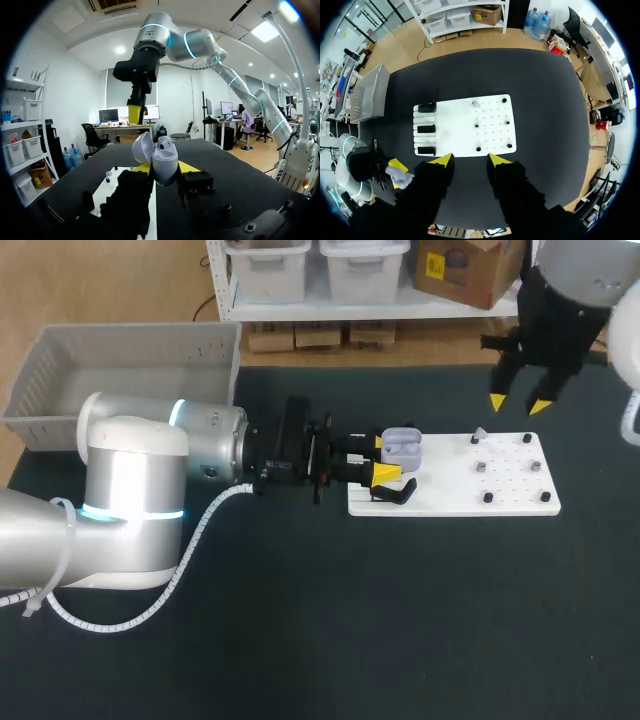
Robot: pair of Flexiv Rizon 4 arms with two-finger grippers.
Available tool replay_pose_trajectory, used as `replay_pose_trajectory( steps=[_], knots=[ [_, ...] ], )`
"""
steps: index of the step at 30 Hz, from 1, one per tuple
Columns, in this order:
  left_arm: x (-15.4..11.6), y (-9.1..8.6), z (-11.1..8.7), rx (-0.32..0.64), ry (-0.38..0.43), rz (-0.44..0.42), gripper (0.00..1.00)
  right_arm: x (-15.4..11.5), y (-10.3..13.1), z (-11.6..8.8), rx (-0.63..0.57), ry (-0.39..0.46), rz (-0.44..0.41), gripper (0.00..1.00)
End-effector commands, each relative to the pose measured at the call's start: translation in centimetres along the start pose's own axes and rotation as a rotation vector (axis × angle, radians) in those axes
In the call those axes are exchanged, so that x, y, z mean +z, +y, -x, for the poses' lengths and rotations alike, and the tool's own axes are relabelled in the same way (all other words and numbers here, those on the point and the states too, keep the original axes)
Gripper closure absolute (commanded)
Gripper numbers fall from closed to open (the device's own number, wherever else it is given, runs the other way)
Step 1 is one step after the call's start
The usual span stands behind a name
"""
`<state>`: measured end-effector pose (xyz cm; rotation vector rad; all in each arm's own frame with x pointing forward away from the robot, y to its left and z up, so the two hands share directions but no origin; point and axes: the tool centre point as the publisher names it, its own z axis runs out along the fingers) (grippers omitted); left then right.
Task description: Pick up each earbud case from the left stands, insert the matching earbuds, close the lid, and place the case in the box.
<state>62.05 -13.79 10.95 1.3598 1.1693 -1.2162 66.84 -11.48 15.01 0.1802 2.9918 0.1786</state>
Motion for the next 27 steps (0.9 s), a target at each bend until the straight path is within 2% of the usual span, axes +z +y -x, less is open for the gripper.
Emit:
replay_pose_trajectory(
  steps=[1,10,12,13,14,16,17,27],
  knots=[
    [0.1,-0.1,-0.1,0.003,-0.002,0.006,1.0,2.2,0.4,1.5,0.004,0.057,0.005,0.53],
    [0.1,-0.1,-0.1,0.003,-0.002,0.006,1.0,5.7,0.3,2.2,0.016,0.073,0.028,0.54],
    [0.1,-0.1,-0.1,0.003,-0.002,0.006,1.0,6.3,0.2,2.2,0.018,0.079,0.037,0.5],
    [0.1,-0.1,-0.1,0.003,-0.002,0.006,1.0,6.3,0.2,2.3,0.022,0.08,0.041,0.45],
    [0.1,-0.1,-0.1,0.003,-0.002,0.006,1.0,6.4,0.2,2.3,0.026,0.079,0.048,0.33],
    [0.1,-0.1,-0.1,0.003,-0.002,0.006,1.0,6.5,0.2,2.4,0.036,0.08,0.06,0.2],
    [0.1,-0.1,-0.1,0.003,-0.002,0.006,1.0,6.5,0.2,2.3,0.037,0.08,0.062,0.0],
    [0.1,-0.1,-0.1,0.003,-0.002,0.006,1.0,6.5,0.2,2.3,0.037,0.08,0.062,0.0]
  ],
)
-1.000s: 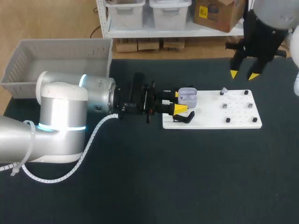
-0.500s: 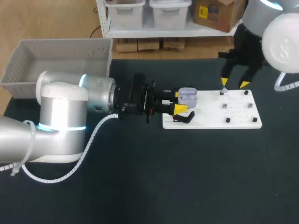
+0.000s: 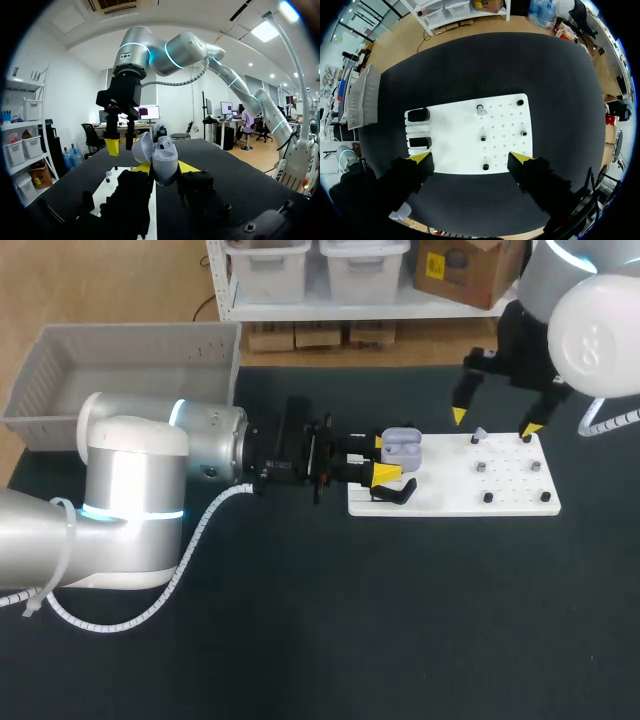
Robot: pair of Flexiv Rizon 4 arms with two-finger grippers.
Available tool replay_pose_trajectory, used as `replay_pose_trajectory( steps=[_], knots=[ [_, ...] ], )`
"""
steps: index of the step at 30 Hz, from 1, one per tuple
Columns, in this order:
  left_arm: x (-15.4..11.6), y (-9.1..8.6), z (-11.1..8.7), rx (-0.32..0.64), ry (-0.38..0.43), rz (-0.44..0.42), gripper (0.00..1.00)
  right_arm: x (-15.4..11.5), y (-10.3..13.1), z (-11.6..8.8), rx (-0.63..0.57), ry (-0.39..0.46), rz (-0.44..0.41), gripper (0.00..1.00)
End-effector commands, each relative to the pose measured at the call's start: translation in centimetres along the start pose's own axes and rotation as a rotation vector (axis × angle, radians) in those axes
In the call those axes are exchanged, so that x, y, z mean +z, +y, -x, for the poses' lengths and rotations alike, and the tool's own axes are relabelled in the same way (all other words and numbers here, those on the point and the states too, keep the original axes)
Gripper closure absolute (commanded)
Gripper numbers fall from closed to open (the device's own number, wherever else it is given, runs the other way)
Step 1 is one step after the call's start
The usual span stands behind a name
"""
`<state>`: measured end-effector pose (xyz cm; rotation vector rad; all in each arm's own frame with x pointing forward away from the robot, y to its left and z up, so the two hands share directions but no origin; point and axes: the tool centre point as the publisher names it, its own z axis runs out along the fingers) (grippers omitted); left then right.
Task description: Pick up each earbud case from the left stands, insert the matching earbuds, close the lid, and place the case in the box.
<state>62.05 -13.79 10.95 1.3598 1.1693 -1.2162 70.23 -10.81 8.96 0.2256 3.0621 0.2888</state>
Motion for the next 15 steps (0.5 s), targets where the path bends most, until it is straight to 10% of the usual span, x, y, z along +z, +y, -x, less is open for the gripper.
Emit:
replay_pose_trajectory(
  steps=[1,15],
  knots=[
    [0.0,-0.1,-0.1,0.003,-0.002,0.006,1.0,0.0,0.0,-0.1,0.001,-0.003,0.001,0.0],
    [0.0,-0.1,-0.1,0.003,-0.002,0.006,1.0,0.0,-0.3,0.9,-0.046,-0.006,0.003,0.0]
  ],
)
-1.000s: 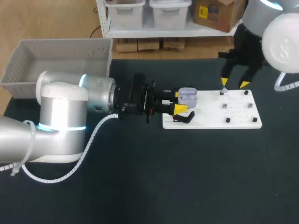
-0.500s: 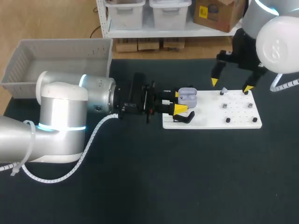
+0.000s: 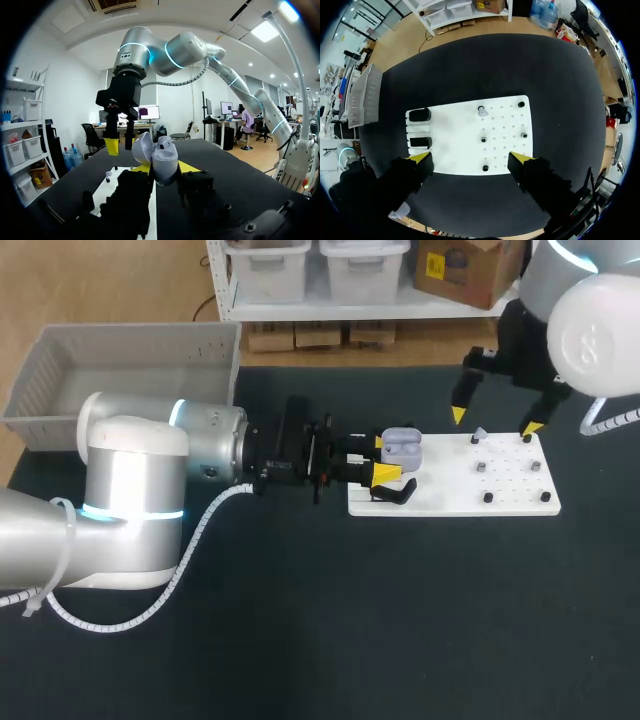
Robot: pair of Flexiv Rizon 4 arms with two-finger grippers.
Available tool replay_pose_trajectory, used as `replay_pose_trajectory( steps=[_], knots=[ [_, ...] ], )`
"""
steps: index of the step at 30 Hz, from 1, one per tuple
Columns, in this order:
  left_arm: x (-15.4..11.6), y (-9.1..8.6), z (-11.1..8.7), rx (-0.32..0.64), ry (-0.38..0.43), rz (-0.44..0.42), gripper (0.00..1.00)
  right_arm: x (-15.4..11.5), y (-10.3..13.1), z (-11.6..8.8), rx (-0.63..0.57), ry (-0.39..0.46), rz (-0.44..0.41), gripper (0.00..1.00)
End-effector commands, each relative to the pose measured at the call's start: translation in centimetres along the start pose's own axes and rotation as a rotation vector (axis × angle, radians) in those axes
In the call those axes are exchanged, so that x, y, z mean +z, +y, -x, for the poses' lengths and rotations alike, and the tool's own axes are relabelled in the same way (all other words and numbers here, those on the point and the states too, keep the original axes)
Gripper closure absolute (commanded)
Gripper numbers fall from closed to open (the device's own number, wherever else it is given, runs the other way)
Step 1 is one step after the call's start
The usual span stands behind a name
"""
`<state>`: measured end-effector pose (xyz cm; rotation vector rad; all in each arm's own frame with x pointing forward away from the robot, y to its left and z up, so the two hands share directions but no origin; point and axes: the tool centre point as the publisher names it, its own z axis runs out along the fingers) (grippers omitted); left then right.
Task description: Pick up each earbud case from the left stands, insert the matching earbuds, close the lid, and place the case in the box.
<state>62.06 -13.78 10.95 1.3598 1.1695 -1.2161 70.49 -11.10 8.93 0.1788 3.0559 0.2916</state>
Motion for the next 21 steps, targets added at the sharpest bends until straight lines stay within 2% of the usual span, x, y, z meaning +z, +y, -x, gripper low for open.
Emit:
replay_pose_trajectory(
  steps=[1,6,10,14,21],
  knots=[
    [0.1,-0.1,-0.1,0.003,-0.003,0.006,1.0,0.1,0.1,0.7,-0.024,-0.006,-0.009,0.0],
    [0.1,-0.1,-0.1,0.003,-0.003,0.006,1.0,1.4,0.3,1.0,-0.052,-0.016,-0.005,0.0],
    [0.1,-0.1,-0.1,0.003,-0.003,0.006,1.0,2.3,0.3,1.4,-0.074,-0.061,-0.024,0.0],
    [0.1,-0.1,-0.1,0.003,-0.003,0.006,1.0,2.9,-0.2,2.2,-0.044,-0.101,-0.035,0.0],
    [0.1,-0.1,-0.1,0.003,-0.003,0.006,1.0,3.8,-1.2,3.3,-0.019,-0.091,-0.032,0.0]
  ],
)
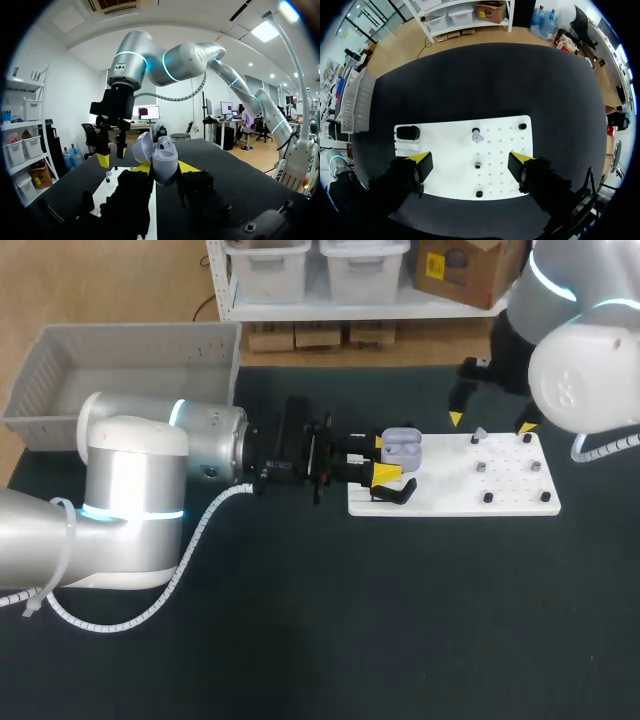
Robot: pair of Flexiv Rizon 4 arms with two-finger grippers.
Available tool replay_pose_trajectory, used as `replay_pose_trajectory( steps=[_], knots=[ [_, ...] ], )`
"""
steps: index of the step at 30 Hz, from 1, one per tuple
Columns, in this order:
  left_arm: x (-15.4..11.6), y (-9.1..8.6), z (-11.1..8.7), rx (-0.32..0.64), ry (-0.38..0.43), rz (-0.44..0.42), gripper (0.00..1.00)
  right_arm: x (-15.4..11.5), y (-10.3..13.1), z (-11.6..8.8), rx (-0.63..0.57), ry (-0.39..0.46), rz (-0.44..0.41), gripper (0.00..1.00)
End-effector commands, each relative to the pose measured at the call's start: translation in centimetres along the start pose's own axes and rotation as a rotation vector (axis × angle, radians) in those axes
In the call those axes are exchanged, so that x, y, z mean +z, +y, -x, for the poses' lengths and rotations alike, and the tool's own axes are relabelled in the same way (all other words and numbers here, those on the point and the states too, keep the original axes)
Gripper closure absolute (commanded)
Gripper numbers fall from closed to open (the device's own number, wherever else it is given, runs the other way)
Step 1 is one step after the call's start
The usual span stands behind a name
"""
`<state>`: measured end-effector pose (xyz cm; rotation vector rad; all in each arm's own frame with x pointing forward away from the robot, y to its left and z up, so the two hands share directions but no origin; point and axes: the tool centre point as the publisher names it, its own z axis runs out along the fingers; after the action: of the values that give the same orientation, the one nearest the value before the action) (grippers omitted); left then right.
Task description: Pick up each earbud case from the left stands, insert the matching earbuds, close the lid, and place the case in the box.
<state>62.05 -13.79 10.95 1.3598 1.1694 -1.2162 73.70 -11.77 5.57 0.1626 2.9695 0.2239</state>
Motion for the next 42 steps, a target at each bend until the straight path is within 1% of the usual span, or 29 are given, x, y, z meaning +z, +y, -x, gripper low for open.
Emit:
replay_pose_trajectory(
  steps=[1,2,5,6,7,8,9,10,14,20,24,33,42],
  knots=[
    [0.0,-0.1,-0.1,0.003,-0.003,0.006,1.0,0.5,-0.2,0.2,-0.005,0.004,0.0,0.0],
    [0.0,-0.1,-0.1,0.003,-0.003,0.006,1.0,0.6,-0.2,0.2,-0.008,0.006,-0.003,0.0],
    [0.0,-0.1,-0.1,0.003,-0.003,0.006,1.0,0.8,0.0,0.3,-0.023,0.015,-0.002,0.14],
    [0.0,-0.1,-0.1,0.003,-0.003,0.006,1.0,0.9,0.1,0.3,-0.027,0.017,-0.005,0.32],
    [0.0,-0.1,-0.1,0.003,-0.003,0.006,1.0,1.0,0.2,0.4,-0.027,0.019,-0.004,0.46],
    [0.0,-0.1,-0.1,0.003,-0.003,0.006,1.0,1.1,0.2,0.4,-0.027,0.025,0.002,0.51],
    [0.0,-0.1,-0.1,0.003,-0.003,0.006,1.0,1.2,0.3,0.5,-0.026,0.026,0.002,0.54],
    [0.0,-0.1,-0.1,0.003,-0.003,0.006,1.0,1.4,0.3,0.6,-0.022,0.029,0.001,0.55],
    [0.0,-0.1,-0.1,0.003,-0.003,0.006,1.0,1.9,0.2,0.7,-0.015,0.042,0.007,0.55],
    [0.0,-0.1,-0.1,0.003,-0.003,0.006,1.0,2.4,-0.1,1.0,-0.007,0.05,0.01,0.59],
    [0.0,-0.1,-0.1,0.003,-0.003,0.006,1.0,2.8,-0.4,1.3,0.001,0.061,0.01,0.6],
    [0.0,-0.1,-0.1,0.003,-0.003,0.006,1.0,3.4,-0.6,1.4,0.024,0.083,0.027,0.67],
    [0.0,-0.1,-0.1,0.003,-0.003,0.006,1.0,3.9,-0.6,1.3,0.026,0.095,0.032,0.69]
  ],
)
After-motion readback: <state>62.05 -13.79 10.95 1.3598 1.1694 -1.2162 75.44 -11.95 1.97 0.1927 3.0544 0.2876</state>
